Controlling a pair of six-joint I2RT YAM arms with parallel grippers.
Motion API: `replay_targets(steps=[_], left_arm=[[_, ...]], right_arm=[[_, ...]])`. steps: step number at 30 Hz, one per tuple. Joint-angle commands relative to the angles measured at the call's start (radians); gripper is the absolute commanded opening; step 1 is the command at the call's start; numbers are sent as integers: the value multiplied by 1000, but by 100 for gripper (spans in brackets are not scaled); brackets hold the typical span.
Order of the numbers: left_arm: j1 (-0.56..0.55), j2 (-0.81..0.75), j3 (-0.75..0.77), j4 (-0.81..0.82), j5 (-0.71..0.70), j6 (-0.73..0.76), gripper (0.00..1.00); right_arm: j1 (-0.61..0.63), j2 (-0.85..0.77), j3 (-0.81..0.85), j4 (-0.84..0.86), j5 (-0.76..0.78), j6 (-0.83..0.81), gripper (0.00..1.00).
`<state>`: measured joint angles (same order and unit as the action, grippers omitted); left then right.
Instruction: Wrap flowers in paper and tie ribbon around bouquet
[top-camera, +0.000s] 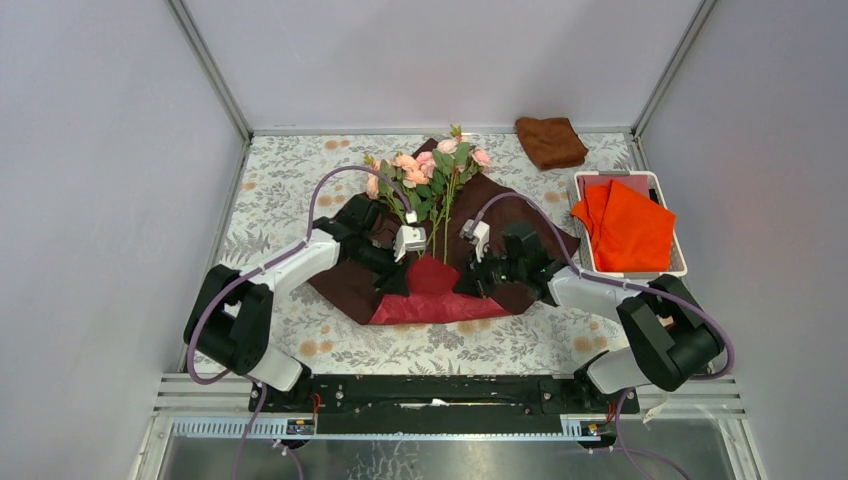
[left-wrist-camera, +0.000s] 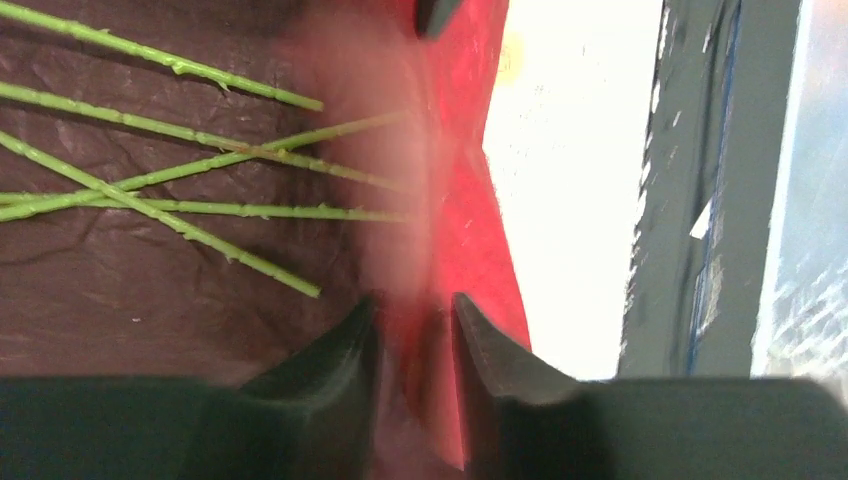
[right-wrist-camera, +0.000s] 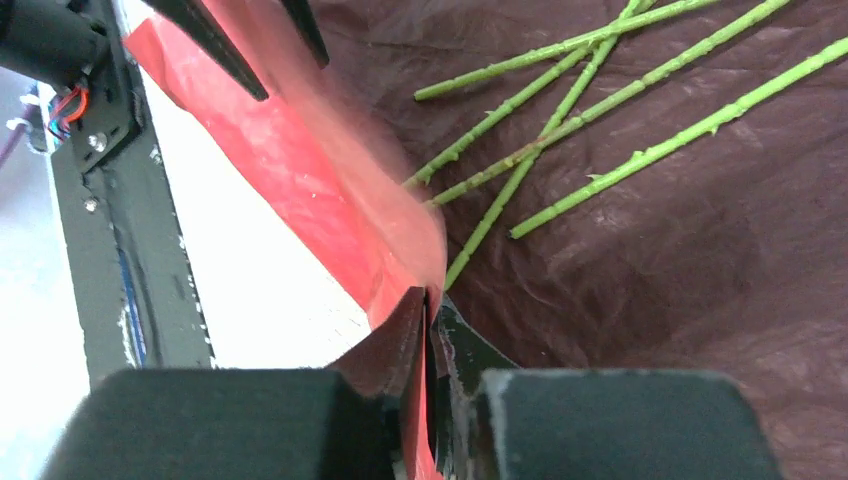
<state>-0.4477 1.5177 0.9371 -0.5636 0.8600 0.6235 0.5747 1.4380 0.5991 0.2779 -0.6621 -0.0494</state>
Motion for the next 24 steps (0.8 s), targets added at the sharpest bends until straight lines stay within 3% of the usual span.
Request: replay_targets(steps=[1,2,4,7,10,15,18,21,24], left_arm=[[21,-18,37,-127,0,116,54],[23,-29,34,-176,-4,175,68],[21,-61,7,-275,-26,290,82],[12,-116,-88,-280,-107,369,88],[-11,-112,-158,-211,-184,351,88],[-26,-62,-208,-135,-247,351,82],[-25,-28,-224,-140,-288,379,72],[-23,-3,-234,-149,-336,396,52],[4,-2,-233,-193,-345,424,49]], right_arm=[[-16,4,-13,118,-85,65,7],[-23,11,-8,107,-90,78,5],[-35,20,-5,99,-101,100,0],[-45,22,-8,114,-103,133,0],[-49,31,1,113,-96,152,0],[-58,25,6,82,-68,157,0],[-67,17,7,62,-65,157,0],[-72,20,12,46,-56,158,0],[-75,29,22,30,-52,153,0]])
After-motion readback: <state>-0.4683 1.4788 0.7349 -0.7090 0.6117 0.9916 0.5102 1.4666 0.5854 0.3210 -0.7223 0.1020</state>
